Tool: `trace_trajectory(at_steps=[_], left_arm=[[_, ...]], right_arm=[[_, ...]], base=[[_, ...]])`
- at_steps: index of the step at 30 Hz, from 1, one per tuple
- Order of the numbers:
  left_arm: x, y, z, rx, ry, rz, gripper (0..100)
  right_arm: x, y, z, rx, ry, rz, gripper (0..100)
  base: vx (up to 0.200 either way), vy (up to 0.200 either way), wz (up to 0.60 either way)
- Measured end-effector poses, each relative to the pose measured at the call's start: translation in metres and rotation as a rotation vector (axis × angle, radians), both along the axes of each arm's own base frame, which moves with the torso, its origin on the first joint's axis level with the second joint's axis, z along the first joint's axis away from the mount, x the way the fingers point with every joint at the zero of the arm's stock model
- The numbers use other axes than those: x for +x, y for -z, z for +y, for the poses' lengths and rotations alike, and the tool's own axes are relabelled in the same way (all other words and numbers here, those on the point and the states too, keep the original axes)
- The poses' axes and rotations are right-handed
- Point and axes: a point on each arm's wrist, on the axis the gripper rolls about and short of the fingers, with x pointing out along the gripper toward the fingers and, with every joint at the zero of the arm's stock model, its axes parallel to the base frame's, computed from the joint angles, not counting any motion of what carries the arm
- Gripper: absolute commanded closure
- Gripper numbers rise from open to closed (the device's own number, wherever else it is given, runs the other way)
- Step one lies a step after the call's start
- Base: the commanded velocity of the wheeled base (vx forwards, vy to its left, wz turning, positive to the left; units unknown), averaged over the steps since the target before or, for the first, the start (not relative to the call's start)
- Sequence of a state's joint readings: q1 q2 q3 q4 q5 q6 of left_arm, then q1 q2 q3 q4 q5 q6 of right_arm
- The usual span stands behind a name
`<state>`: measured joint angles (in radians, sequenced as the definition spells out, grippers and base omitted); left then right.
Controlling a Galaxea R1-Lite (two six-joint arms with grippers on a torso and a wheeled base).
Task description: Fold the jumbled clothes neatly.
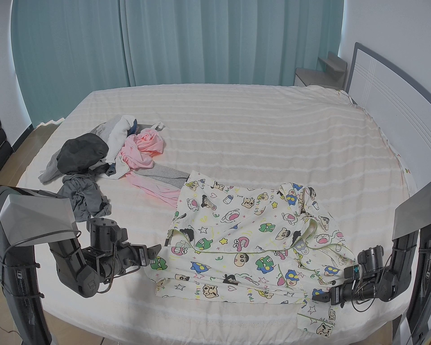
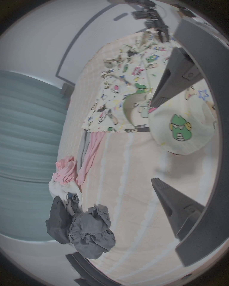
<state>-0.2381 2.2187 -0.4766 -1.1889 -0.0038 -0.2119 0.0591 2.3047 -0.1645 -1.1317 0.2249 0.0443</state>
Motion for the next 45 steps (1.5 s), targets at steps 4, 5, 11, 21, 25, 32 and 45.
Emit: trace_trajectory(at_steps=[4, 5, 11, 21, 25, 32, 45], left_arm=[[0.005, -0.01, 0.0, -0.099, -0.059, -0.028, 0], [0.007, -0.014, -0.001, -0.125, -0.072, -0.039, 0], [0.03, -0.037, -0.005, -0.263, -0.144, -0.072, 0], [0.08, -0.05, -0.019, -0.316, -0.222, -0.056, 0], [0.088, -0.036, -0.027, -0.309, -0.219, -0.003, 0], [0.091, -0.014, -0.045, -0.367, -0.2, 0.085, 0], [0.085, 0.0, -0.064, -0.473, -0.205, 0.17, 0]], right_arm=[[-0.002, -0.002, 0.0, -0.006, 0.002, -0.002, 0], [-0.003, -0.004, -0.001, -0.008, 0.003, -0.003, 0], [-0.009, -0.017, -0.001, -0.011, -0.007, -0.043, 0], [-0.022, -0.065, -0.001, 0.012, -0.012, -0.234, 0], [-0.029, -0.088, -0.001, 0.03, 0.0, -0.34, 0], [-0.045, -0.128, -0.004, 0.065, 0.029, -0.542, 0], [-0.068, -0.163, -0.008, 0.209, 0.1, -0.699, 0]], base=[[0.0, 0.0, 0.0], [0.0, 0.0, 0.0], [0.0, 0.0, 0.0], [0.0, 0.0, 0.0], [0.0, 0.0, 0.0], [0.0, 0.0, 0.0], [0.0, 0.0, 0.0]])
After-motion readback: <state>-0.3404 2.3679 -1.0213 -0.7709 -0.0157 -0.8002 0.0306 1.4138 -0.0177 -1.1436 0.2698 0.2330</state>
